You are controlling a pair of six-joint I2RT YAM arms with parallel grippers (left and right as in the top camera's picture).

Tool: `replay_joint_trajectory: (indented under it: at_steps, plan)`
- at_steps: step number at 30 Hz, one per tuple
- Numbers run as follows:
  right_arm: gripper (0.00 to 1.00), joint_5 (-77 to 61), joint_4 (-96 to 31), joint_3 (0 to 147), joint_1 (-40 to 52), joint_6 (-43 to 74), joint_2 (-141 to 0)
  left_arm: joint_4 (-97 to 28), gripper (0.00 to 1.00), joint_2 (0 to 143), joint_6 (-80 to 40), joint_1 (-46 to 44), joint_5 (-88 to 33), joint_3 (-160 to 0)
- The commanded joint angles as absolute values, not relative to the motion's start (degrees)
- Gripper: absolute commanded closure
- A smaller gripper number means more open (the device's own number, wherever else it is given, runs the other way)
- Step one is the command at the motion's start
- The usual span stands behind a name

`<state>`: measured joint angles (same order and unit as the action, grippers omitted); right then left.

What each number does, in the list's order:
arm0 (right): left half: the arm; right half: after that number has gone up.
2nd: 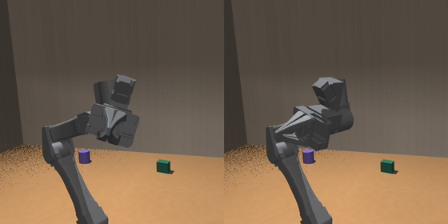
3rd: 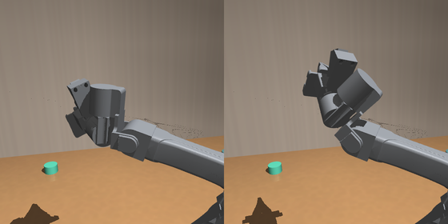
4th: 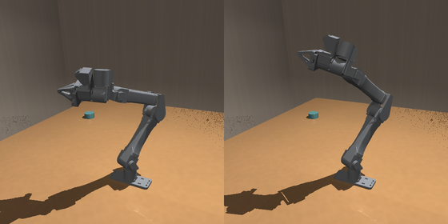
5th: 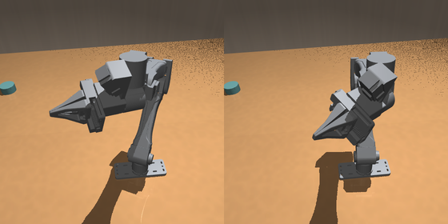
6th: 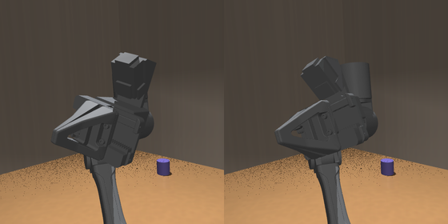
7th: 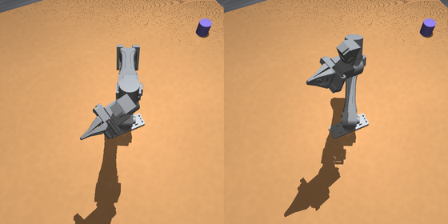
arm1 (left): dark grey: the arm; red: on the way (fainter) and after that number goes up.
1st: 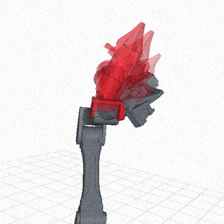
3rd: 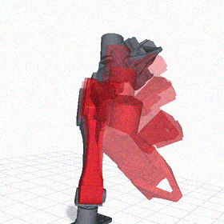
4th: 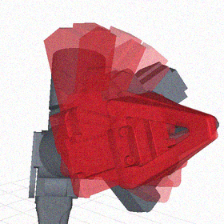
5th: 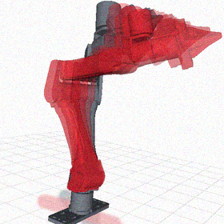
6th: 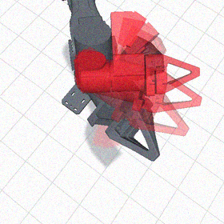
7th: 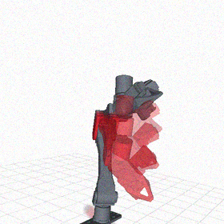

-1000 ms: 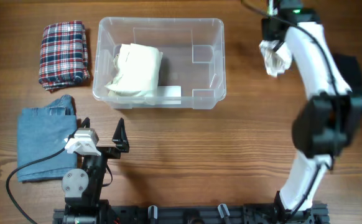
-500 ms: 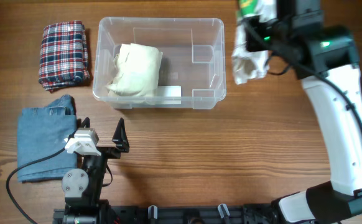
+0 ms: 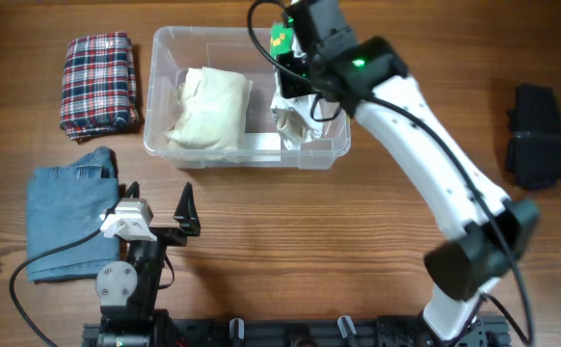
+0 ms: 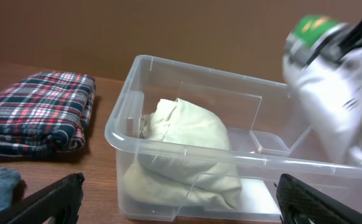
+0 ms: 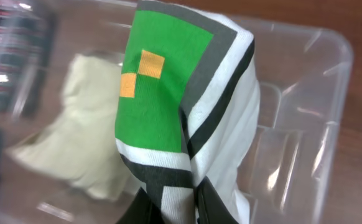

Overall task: Pack container
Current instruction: 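Carry the white cloth into the bin beside the cream cloth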

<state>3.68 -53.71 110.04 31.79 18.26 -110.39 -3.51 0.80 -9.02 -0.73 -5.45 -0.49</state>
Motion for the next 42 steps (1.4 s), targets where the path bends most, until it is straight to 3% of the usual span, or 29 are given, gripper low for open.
replay_joint_trajectory:
  at_steps: [1,8,9,11,14,17,26,28,32,34,38,42]
  plan:
    - [0.95,6.5,-51.72,110.54,31.94,22.2,-115.46,-3.9,0.0,0.38,-7.9,-0.58,-6.33,-0.32]
    - [0.94,6.61,-49.5,110.54,32.03,24.18,-122.98,-3.92,0.0,0.38,-7.9,-0.58,-6.31,-0.32]
    - [0.91,6.59,-49.21,110.54,32.03,24.16,-124.01,-3.9,0.0,0.38,-7.9,-0.58,-6.33,-0.32]
    - [0.76,5.76,-48.38,110.54,32.05,24.12,-125.32,-3.92,0.0,0.38,-7.9,-0.58,-6.31,-0.32]
    - [0.67,3.6,-47.09,110.52,32.08,24.03,-126.72,-3.9,0.0,0.38,-7.9,-0.58,-6.33,-0.32]
    - [0.49,-0.01,-45.84,110.52,32.08,24.08,-127.68,-3.9,0.0,0.38,-7.9,-0.58,-6.33,-0.32]
    - [0.27,-11.68,-41.21,110.54,32.08,21.78,-127.94,-3.9,0.0,0.38,-7.9,-0.58,-6.33,-0.32]
    - [0.29,-11.68,-40.25,110.56,31.88,21.43,-127.81,-3.9,0.0,0.38,-7.9,-0.58,-6.31,-0.32]
    - [0.66,-11.73,-38.15,110.54,31.81,22.48,-127.98,-3.9,0.0,0.38,-7.9,-0.58,-6.31,-0.32]
    - [0.78,-11.73,-38.59,110.32,31.9,22.48,-128.11,-3.9,0.0,0.38,-7.9,-0.58,-6.31,-0.32]
    - [0.86,-11.73,-38.15,107.63,32.08,22.74,-128.16,-3.9,0.0,0.38,-7.9,-0.58,-6.31,-0.32]
    - [0.88,-12.91,-35.9,103.63,32.1,23.09,-128.16,-3.9,0.0,0.38,-7.9,-0.58,-6.33,-0.32]
